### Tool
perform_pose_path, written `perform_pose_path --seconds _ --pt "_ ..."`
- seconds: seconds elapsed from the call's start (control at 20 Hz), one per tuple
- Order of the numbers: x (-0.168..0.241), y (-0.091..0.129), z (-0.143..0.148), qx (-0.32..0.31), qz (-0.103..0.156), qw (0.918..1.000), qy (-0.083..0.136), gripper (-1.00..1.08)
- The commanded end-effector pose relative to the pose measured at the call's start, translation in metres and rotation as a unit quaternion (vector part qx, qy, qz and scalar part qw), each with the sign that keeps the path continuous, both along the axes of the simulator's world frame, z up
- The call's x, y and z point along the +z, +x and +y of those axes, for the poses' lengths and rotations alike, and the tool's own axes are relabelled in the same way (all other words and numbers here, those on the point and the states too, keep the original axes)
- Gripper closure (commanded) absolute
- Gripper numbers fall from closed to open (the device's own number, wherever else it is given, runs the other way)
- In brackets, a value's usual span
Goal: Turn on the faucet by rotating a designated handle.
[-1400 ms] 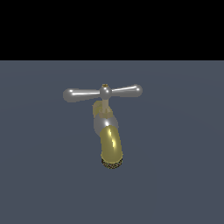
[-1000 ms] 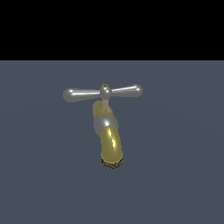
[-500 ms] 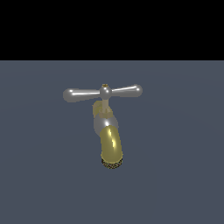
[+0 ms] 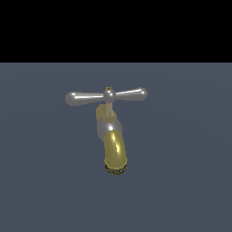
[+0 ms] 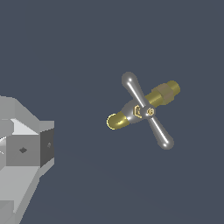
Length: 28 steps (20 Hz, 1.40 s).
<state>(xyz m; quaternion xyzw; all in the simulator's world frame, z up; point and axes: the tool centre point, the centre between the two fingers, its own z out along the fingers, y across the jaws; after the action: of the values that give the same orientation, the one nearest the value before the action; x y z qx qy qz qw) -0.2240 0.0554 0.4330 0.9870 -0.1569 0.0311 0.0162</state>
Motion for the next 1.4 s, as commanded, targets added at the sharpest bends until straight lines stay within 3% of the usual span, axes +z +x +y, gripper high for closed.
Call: perform_pose_path --seconds 0.0,0.65,1.35 --pt "-0.013 0.007 0.009 -0.028 0.001 0.9996 0.002 1.08" --pt "-0.082 0.051 0.047 -0.168 0.006 0.9858 0.013 1.08" --pt "-0.150 0.106 0.074 -0.305 0.011 0.9520 0.024 1.08"
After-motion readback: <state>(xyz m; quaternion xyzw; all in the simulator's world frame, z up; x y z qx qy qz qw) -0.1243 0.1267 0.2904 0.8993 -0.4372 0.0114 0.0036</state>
